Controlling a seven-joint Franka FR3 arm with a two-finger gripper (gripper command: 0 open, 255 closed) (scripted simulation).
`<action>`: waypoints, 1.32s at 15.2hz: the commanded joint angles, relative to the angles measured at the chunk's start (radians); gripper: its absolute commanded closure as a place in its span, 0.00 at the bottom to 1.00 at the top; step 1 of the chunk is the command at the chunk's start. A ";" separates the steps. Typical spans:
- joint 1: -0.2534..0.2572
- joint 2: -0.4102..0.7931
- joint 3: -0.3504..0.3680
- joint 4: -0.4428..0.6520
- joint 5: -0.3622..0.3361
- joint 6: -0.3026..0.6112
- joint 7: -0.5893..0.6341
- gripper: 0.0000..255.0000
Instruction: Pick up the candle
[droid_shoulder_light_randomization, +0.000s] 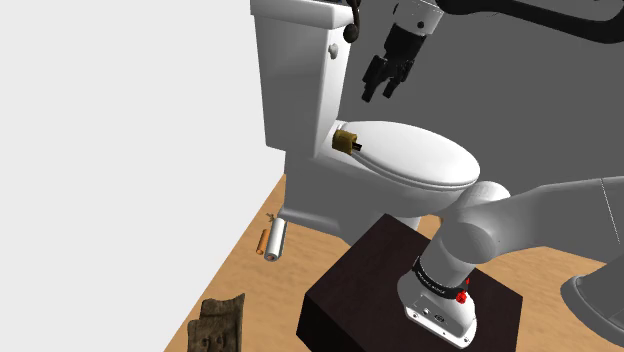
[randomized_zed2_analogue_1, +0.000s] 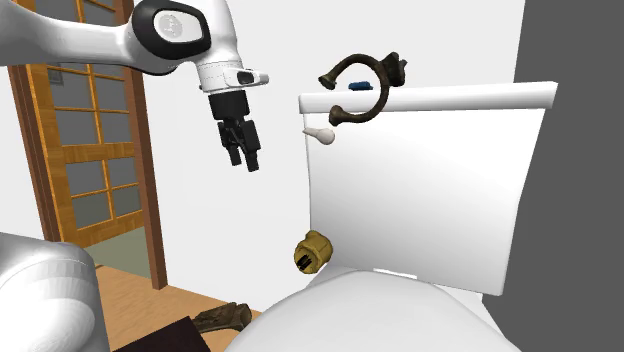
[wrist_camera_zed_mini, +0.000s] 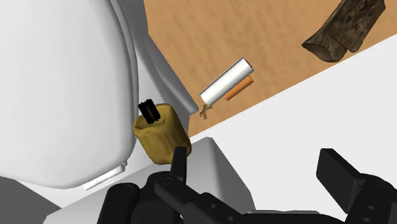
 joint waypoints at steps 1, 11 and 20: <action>0.000 0.000 0.000 0.000 0.000 0.000 0.000 0.00; -0.018 0.288 -0.182 0.003 0.027 0.137 -0.133 0.00; -0.022 0.496 -0.278 0.010 0.080 0.236 -0.233 0.00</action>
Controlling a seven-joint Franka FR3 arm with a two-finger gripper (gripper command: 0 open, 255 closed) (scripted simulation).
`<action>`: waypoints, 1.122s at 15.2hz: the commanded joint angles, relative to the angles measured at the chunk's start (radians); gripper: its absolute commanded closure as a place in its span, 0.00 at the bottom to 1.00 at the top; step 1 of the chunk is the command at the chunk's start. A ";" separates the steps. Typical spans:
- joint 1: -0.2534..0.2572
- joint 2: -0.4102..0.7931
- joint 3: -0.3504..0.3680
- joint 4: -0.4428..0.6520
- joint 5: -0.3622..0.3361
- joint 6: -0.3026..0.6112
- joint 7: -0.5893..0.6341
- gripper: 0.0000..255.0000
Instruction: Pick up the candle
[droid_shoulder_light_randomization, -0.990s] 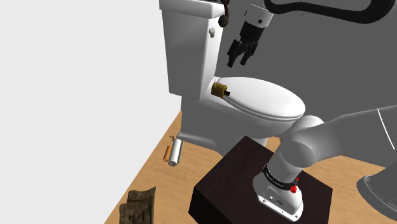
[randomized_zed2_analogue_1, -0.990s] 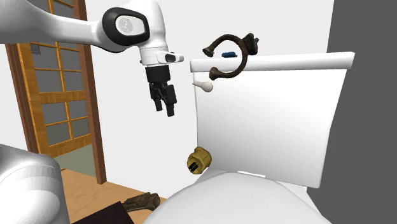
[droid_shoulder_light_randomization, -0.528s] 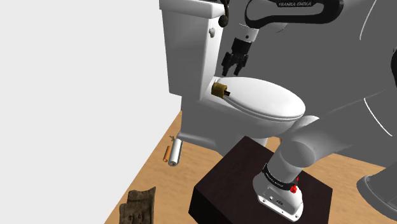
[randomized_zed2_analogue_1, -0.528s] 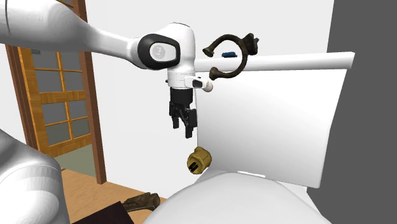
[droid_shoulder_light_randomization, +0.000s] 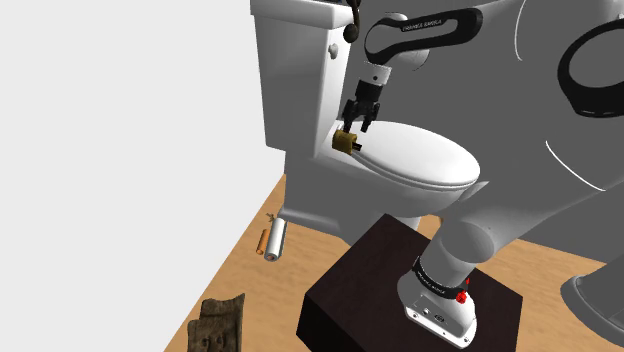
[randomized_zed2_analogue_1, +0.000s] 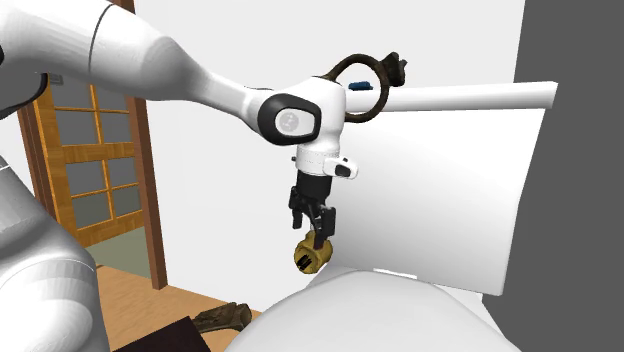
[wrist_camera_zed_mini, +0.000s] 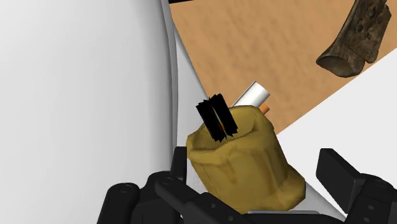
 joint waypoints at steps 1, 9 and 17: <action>0.000 0.006 -0.002 -0.021 0.002 0.025 -0.004 0.00; -0.001 0.017 -0.007 -0.060 0.005 0.074 -0.014 1.00; 0.000 0.014 -0.004 -0.049 0.004 0.060 -0.010 1.00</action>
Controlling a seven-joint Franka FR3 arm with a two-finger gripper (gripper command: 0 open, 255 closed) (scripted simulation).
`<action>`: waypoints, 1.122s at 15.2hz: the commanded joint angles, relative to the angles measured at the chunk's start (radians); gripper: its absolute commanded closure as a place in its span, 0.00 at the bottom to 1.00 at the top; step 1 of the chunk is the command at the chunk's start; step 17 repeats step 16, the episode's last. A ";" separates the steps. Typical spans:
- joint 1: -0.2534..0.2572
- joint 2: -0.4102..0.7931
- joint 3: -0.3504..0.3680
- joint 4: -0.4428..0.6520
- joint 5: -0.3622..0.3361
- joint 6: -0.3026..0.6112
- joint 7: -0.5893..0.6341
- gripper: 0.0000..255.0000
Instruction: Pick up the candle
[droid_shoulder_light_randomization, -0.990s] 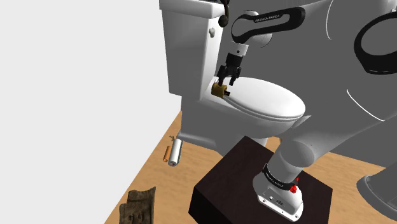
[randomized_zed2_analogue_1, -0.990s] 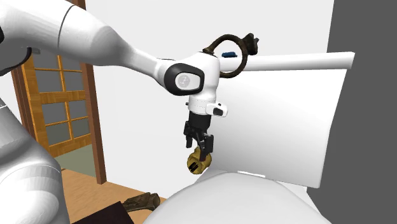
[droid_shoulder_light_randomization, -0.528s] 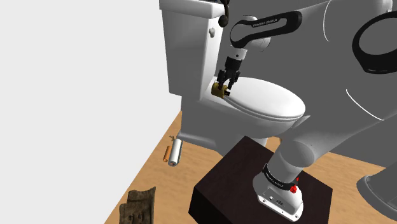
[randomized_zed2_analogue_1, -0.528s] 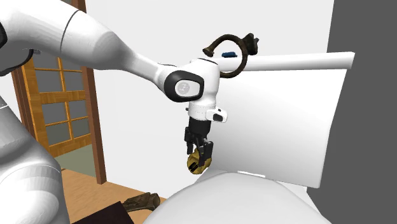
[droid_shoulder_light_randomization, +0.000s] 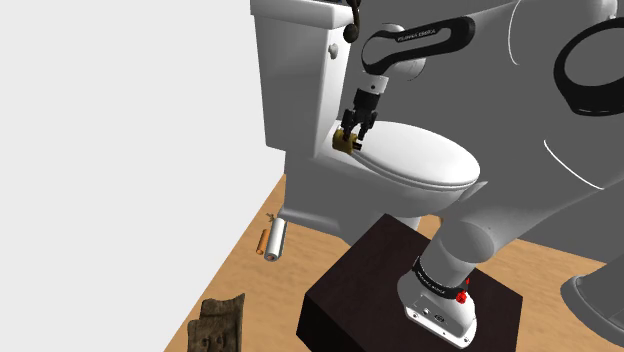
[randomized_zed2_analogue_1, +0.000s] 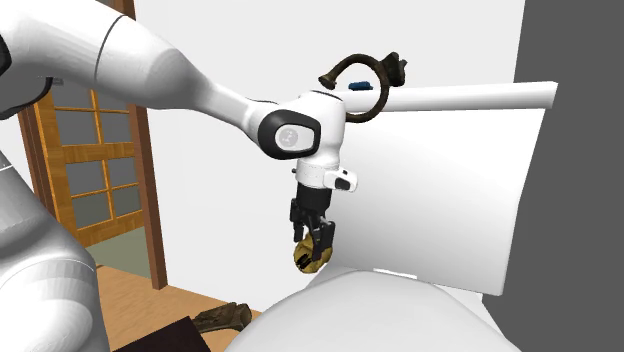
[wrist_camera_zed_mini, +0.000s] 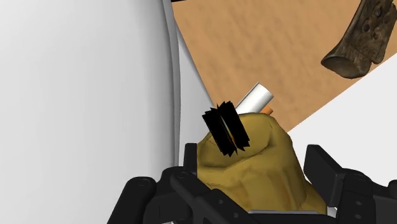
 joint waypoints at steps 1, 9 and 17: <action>0.000 -0.004 0.002 0.015 -0.001 -0.019 0.004 1.00; 0.001 -0.022 0.009 0.106 -0.006 -0.127 0.021 1.00; 0.003 -0.026 0.013 0.171 -0.006 -0.196 0.030 1.00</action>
